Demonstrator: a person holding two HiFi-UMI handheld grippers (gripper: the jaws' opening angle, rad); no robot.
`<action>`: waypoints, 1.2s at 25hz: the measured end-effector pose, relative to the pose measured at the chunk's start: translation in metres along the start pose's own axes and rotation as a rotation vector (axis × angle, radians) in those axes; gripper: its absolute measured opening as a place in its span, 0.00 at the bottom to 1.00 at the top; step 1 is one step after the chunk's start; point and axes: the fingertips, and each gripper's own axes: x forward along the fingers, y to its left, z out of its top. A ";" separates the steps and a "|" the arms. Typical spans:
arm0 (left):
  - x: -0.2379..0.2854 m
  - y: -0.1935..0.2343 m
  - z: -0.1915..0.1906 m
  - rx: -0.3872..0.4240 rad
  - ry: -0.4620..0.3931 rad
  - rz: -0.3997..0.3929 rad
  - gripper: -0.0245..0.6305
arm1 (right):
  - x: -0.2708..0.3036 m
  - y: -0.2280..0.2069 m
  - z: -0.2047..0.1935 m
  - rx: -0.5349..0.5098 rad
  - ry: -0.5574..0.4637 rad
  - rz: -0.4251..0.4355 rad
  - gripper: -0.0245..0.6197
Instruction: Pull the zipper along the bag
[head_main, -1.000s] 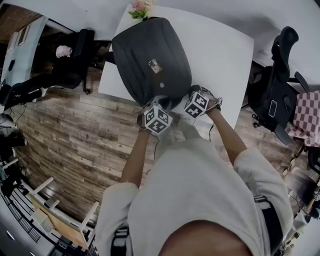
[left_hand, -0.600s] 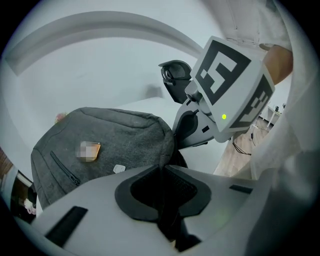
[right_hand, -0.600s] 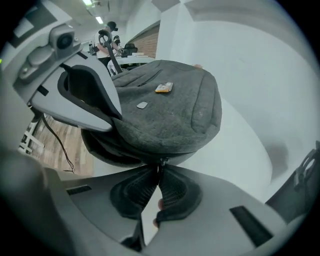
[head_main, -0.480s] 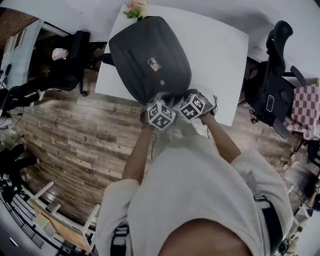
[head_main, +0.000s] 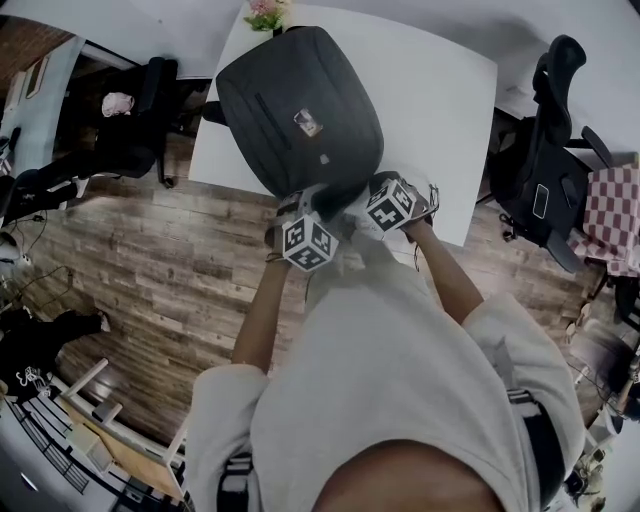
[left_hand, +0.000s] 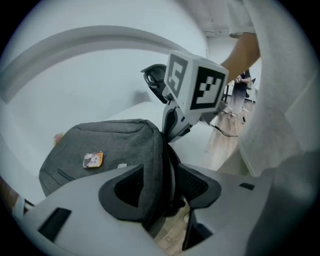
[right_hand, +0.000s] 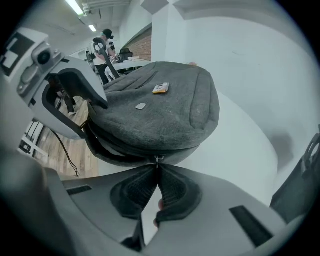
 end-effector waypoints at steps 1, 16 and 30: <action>-0.009 0.002 -0.008 0.033 0.009 0.017 0.38 | -0.001 0.000 0.000 0.001 -0.002 0.003 0.06; -0.022 0.032 -0.074 0.276 0.145 0.047 0.37 | -0.002 -0.015 -0.002 -0.047 0.017 -0.001 0.07; 0.044 0.007 0.017 0.086 0.046 0.081 0.35 | -0.005 -0.135 -0.029 -0.068 0.100 -0.162 0.07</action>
